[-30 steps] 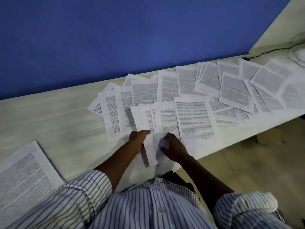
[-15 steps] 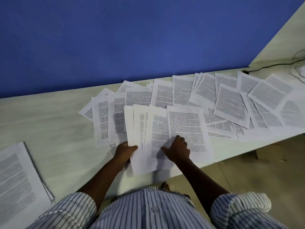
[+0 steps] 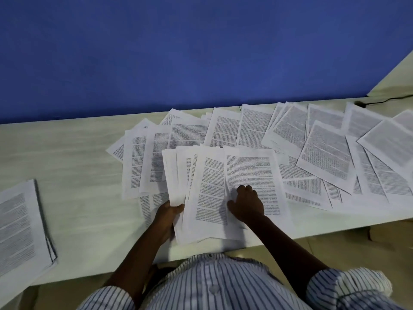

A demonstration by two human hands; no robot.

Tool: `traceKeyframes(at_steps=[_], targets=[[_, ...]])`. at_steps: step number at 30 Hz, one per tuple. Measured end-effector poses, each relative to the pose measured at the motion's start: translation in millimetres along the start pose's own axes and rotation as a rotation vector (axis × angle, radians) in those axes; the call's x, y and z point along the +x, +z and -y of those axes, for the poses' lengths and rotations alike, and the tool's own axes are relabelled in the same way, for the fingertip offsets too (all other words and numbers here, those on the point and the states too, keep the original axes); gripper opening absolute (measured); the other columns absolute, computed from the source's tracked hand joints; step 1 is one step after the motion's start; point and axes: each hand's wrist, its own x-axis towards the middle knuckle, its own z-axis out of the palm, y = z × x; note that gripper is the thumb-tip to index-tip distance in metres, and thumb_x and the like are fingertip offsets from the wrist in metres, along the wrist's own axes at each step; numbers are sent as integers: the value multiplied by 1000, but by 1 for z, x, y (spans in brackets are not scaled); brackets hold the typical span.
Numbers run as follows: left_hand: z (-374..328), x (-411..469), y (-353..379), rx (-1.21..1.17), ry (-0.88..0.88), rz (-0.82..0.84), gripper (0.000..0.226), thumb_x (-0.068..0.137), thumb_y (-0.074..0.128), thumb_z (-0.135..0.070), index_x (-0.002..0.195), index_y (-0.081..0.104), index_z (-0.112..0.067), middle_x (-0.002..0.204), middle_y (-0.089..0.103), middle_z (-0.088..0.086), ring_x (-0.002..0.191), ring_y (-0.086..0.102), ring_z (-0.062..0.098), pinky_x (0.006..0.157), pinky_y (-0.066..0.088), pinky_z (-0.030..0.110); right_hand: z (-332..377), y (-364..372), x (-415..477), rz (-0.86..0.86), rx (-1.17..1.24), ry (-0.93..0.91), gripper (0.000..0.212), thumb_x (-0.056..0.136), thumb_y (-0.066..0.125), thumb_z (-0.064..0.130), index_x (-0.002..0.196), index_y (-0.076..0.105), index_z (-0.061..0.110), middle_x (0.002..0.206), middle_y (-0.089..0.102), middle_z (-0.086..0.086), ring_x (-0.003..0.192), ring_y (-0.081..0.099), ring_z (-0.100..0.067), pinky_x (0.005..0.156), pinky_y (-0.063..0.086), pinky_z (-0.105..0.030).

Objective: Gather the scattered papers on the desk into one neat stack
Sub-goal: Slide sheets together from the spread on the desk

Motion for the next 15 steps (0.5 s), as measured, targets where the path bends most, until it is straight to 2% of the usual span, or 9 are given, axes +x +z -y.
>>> traceKeyframes(at_steps=[3, 6, 8, 11, 13, 15], targets=[[12, 1, -1, -44, -1, -39, 40, 92, 65, -9, 132, 61, -10, 124, 69, 9, 117, 63, 30, 106, 45, 50, -17, -12, 8, -4, 175, -64, 49, 91, 60, 52, 112, 63, 8, 113, 65, -13, 107, 61, -31, 86, 48, -35], [21, 3, 0, -44, -7, -58, 42, 91, 66, -8, 133, 61, -11, 126, 68, 8, 118, 63, 29, 108, 43, 51, -45, -31, 19, -138, 285, 62, 49, 91, 52, 57, 92, 66, 10, 98, 68, -12, 96, 65, -31, 79, 48, -33], [16, 3, 6, -45, -1, -30, 42, 91, 66, -10, 133, 61, -12, 127, 68, 9, 118, 63, 29, 107, 44, 50, -68, -40, 27, -281, 259, 181, 50, 87, 57, 55, 103, 64, 8, 107, 63, -15, 102, 62, -34, 81, 49, -37], [4, 3, 16, -24, 7, 27, 42, 92, 65, -12, 133, 61, -12, 127, 68, 9, 118, 64, 28, 106, 45, 47, -91, -44, 32, -206, 123, 361, 72, 82, 68, 54, 125, 52, 0, 124, 52, -21, 118, 51, -40, 92, 47, -49], [-2, 5, 25, 3, -3, 55, 40, 92, 65, -11, 132, 61, -10, 126, 68, 9, 118, 64, 28, 107, 45, 47, -99, -40, 33, -175, 121, 357, 74, 81, 70, 55, 126, 50, 0, 125, 52, -20, 119, 49, -39, 94, 46, -49], [-7, 7, 36, 40, -12, 60, 39, 93, 64, -12, 132, 61, -9, 125, 68, 9, 117, 64, 27, 109, 44, 46, -99, -36, 31, -172, 175, 306, 68, 81, 71, 49, 125, 52, 2, 123, 53, -18, 118, 49, -37, 93, 47, -47]])
